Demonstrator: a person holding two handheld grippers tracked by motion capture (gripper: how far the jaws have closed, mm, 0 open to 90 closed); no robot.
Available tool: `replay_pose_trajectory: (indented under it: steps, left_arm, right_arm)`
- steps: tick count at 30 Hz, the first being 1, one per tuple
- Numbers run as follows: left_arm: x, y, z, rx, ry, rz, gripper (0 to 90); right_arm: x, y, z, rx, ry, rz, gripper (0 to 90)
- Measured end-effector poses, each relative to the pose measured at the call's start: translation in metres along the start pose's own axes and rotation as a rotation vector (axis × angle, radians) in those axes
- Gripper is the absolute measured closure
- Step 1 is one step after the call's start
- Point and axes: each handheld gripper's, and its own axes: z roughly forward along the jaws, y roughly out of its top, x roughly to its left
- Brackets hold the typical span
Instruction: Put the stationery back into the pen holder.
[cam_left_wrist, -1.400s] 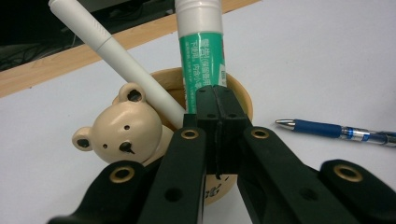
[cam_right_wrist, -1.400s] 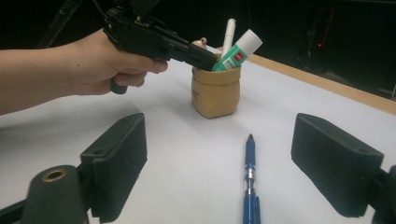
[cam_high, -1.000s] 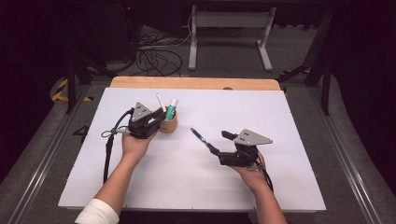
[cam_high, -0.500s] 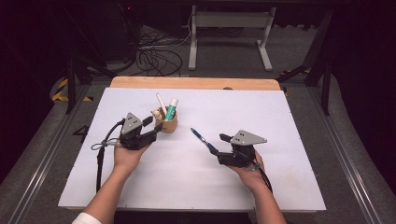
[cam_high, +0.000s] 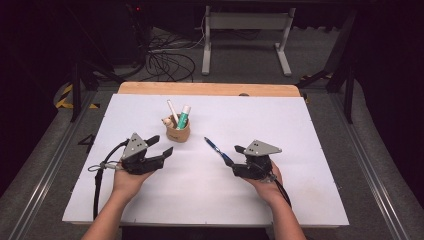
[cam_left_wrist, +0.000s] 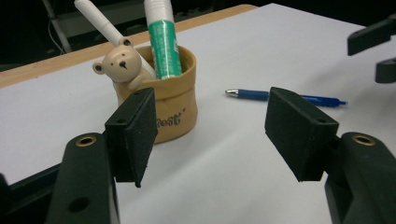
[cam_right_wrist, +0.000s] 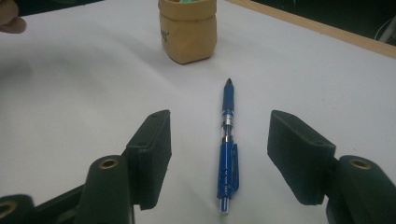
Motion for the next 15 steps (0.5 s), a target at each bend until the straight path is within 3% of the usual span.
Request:
replay_pose_trajectory:
  steps: [3, 15]
  left_arm:
    - [-0.004, -0.005, -0.005, 0.02, -0.001, 0.03, 34.9]
    - [-0.004, -0.008, -0.008, 0.011, -0.033, 0.039, 34.0]
  right_arm:
    - [-0.001, -0.002, 0.003, 0.022, -0.01, -0.008, 41.4]
    - [-0.005, -0.013, 0.018, 0.112, -0.026, 0.015, 45.9]
